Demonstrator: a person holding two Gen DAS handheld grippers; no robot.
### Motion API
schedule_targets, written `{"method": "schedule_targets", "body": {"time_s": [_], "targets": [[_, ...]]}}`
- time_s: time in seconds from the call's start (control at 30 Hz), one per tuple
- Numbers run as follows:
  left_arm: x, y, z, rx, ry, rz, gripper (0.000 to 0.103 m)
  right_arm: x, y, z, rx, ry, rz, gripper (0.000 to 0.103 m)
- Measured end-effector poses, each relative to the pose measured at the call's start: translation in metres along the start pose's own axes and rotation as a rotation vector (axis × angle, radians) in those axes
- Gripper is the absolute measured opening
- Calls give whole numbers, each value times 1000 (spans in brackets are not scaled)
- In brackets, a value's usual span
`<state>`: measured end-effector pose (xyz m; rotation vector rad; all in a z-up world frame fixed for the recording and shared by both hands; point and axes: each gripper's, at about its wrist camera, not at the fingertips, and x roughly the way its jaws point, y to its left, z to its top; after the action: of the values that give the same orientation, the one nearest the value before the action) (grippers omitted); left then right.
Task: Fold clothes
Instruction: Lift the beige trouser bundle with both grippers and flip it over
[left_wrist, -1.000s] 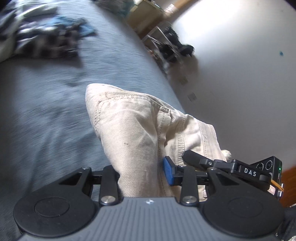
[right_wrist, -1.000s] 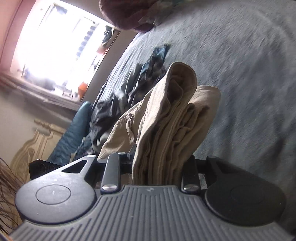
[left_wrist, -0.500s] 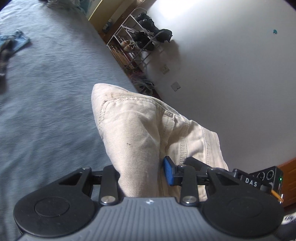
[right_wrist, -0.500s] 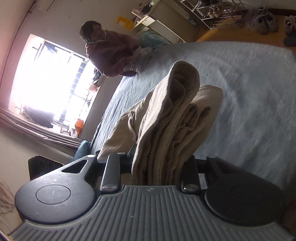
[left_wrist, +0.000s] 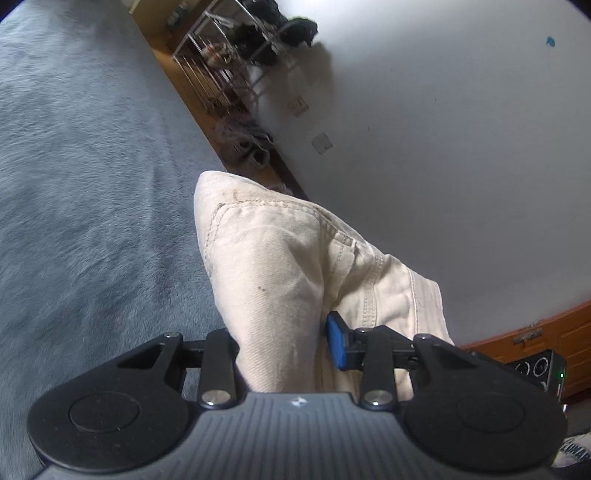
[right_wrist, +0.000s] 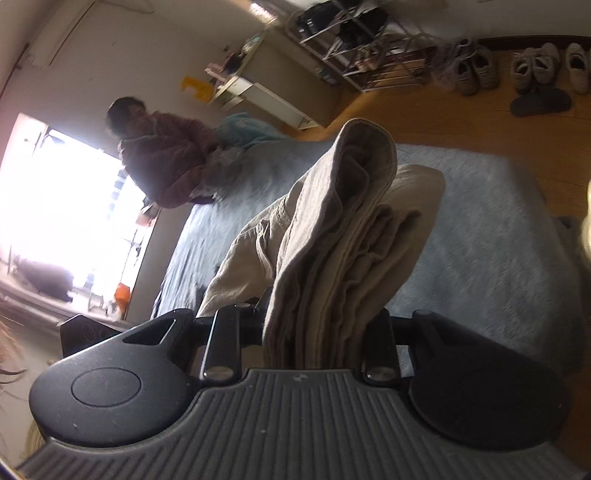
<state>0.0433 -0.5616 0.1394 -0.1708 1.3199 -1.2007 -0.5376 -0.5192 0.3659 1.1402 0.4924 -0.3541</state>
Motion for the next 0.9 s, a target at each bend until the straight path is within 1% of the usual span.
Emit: {"method": "schedule_targets", "body": {"time_s": [0.17,0.27,0.37,0.53,0.6,0.8,0.9], "targets": [[34,20,31,16,82,-18,34,19,-18,2,107,-48,-69,27],[47,25,52,59,119,-7,34,30,-22,-1,158,-73,-96,27],[61,32,73,86,149,5,34,42,-26,-2,223,-101,-95,27],[90,43,106,116,176,37,35,68,-34,2,277,-146,-97,27],[104,44,118,123,182,47,34,79,-40,7,293,-160,-94,27],[151,42,157,200,211,88,35,114,-67,26,360,-213,-68,27],[173,42,172,220,228,100,35,128,-77,37,364,-236,-76,27]]}}
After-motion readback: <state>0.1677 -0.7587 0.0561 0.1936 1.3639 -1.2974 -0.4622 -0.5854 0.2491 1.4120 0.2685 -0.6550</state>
